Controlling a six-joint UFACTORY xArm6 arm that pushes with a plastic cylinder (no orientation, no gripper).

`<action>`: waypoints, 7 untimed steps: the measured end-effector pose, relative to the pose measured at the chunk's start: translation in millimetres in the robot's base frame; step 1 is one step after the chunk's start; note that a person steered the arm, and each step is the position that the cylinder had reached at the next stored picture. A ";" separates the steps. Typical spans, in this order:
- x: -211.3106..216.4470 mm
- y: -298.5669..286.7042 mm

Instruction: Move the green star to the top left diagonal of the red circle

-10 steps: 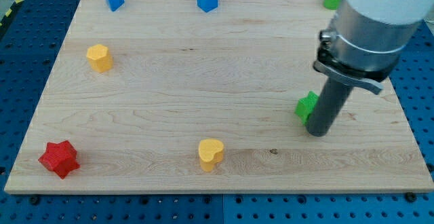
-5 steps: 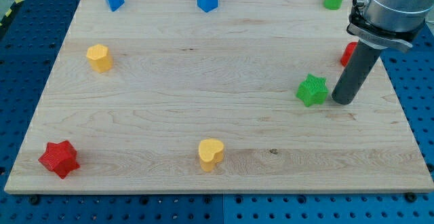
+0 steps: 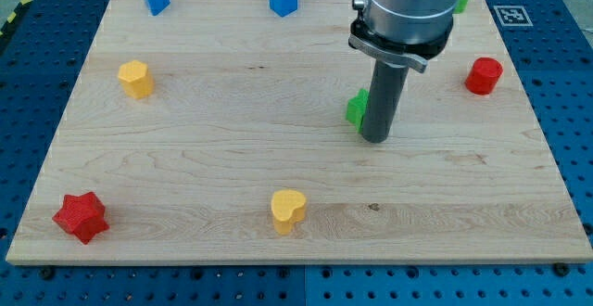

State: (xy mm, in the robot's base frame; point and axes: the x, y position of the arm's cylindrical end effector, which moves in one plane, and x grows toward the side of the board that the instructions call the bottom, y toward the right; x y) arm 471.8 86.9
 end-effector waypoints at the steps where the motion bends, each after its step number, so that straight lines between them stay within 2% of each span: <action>1: -24.2 -6.7; 3: -64.1 -69.1; 4: -82.0 -72.9; 6: -60.8 -69.2; 7: -64.8 -68.5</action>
State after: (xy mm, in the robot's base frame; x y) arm 407.1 18.4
